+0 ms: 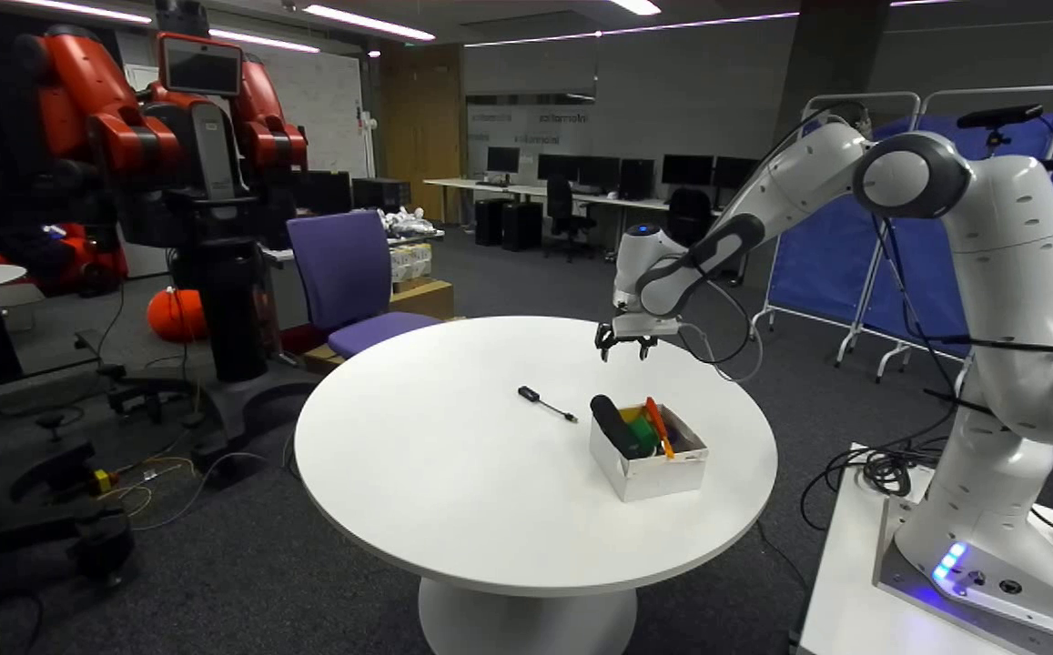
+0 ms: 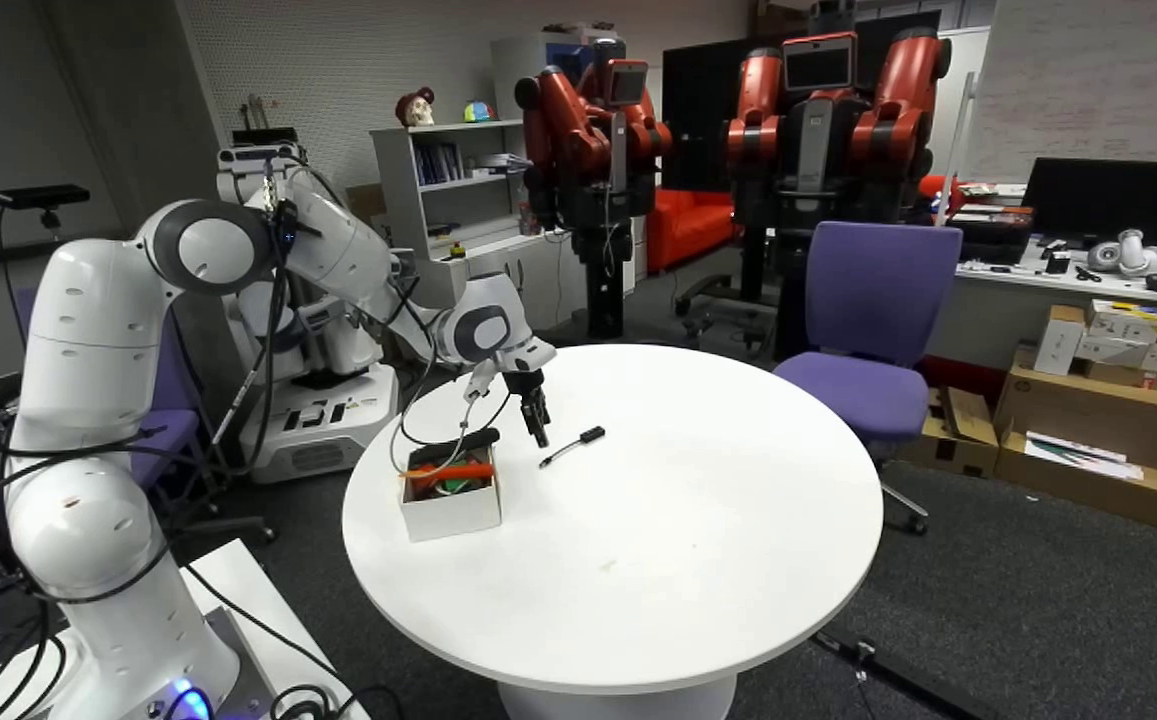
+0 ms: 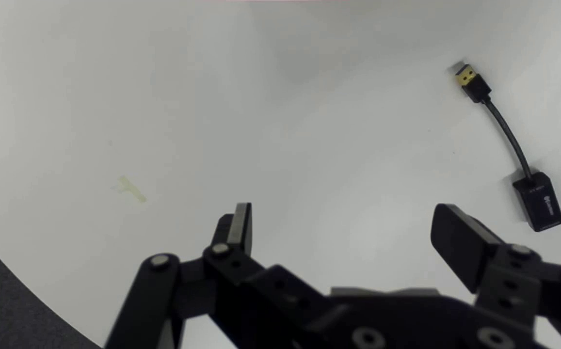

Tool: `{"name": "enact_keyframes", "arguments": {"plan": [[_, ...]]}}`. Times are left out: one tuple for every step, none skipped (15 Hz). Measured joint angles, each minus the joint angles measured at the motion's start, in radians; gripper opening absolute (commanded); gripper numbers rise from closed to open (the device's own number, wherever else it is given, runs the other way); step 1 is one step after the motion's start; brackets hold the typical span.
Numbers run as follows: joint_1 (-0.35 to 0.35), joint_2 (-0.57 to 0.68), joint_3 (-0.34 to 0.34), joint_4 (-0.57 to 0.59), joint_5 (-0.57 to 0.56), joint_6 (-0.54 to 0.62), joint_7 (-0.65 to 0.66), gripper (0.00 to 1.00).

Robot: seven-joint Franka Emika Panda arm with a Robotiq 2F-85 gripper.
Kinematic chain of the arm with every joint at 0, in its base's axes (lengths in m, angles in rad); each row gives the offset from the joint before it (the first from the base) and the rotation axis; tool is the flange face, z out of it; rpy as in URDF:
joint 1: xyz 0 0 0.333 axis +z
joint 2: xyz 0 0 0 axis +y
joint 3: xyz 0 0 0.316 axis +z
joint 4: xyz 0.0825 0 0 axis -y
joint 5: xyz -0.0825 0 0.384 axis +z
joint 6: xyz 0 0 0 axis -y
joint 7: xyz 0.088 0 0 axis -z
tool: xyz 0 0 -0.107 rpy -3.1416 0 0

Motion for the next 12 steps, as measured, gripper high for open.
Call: {"name": "enact_keyframes", "arguments": {"plan": [[0.0,0.002,0.0,-0.001,0.004,0.001,0.0,1.0],[0.0,0.005,0.0,-0.003,0.011,0.012,0.0,1.0],[0.0,0.011,0.001,-0.004,0.027,0.027,-0.003,1.0],[-0.001,0.019,0.005,-0.004,0.055,0.044,-0.015,1.0],[-0.003,0.029,0.01,-0.004,0.083,0.063,-0.032,1.0],[-0.004,0.039,0.014,-0.003,0.109,0.085,-0.052,1.0],[-0.004,0.049,0.017,-0.002,0.13,0.103,-0.071,1.0],[-0.004,0.059,0.019,-0.002,0.146,0.124,-0.09,1.0],[-0.004,0.069,0.02,-0.001,0.156,0.145,-0.103,1.0],[-0.004,0.081,0.02,0.0,0.163,0.168,-0.114,1.0],[-0.003,0.092,0.02,0.001,0.169,0.19,-0.125,1.0],[-0.003,0.102,0.02,0.004,0.17,0.205,-0.138,1.0]]}}
